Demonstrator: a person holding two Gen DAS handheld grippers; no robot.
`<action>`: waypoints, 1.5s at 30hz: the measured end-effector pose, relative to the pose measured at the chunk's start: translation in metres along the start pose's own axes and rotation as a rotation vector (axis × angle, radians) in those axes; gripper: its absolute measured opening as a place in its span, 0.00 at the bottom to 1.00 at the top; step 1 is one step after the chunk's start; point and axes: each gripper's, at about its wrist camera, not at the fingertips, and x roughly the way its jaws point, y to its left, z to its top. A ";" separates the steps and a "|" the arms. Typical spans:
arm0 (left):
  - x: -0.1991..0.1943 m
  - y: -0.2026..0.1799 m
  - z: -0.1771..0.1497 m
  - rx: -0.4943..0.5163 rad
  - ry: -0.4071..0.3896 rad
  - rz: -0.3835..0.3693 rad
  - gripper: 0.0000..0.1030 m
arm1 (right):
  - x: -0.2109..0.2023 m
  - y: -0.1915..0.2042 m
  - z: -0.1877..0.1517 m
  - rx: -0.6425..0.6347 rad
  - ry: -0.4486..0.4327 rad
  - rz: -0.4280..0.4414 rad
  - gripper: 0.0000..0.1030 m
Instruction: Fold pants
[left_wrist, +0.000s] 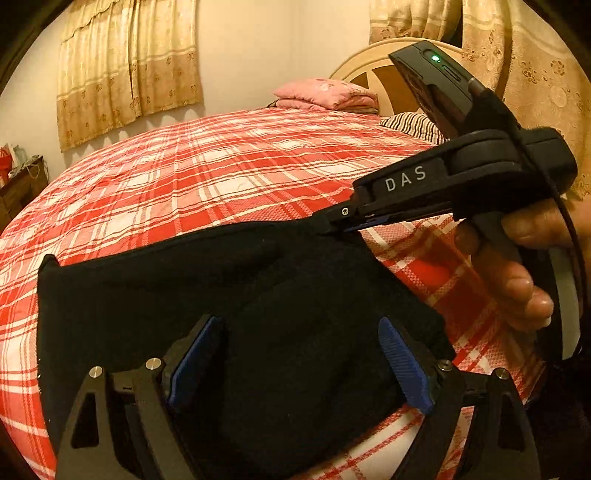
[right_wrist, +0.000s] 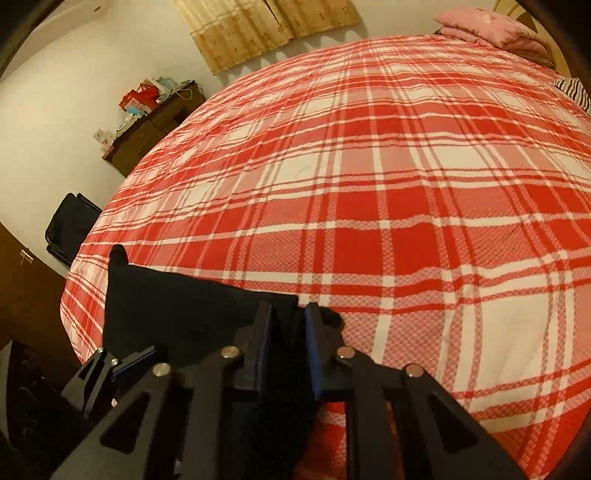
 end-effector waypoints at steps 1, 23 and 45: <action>-0.001 0.000 0.001 -0.003 0.002 -0.002 0.86 | -0.001 0.000 0.000 0.006 -0.002 0.001 0.19; -0.016 0.022 -0.010 -0.074 0.000 -0.014 0.86 | -0.033 0.020 -0.066 -0.057 0.012 -0.111 0.55; -0.048 0.204 -0.039 -0.349 -0.036 0.175 0.86 | -0.043 0.010 -0.062 0.050 -0.059 -0.020 0.62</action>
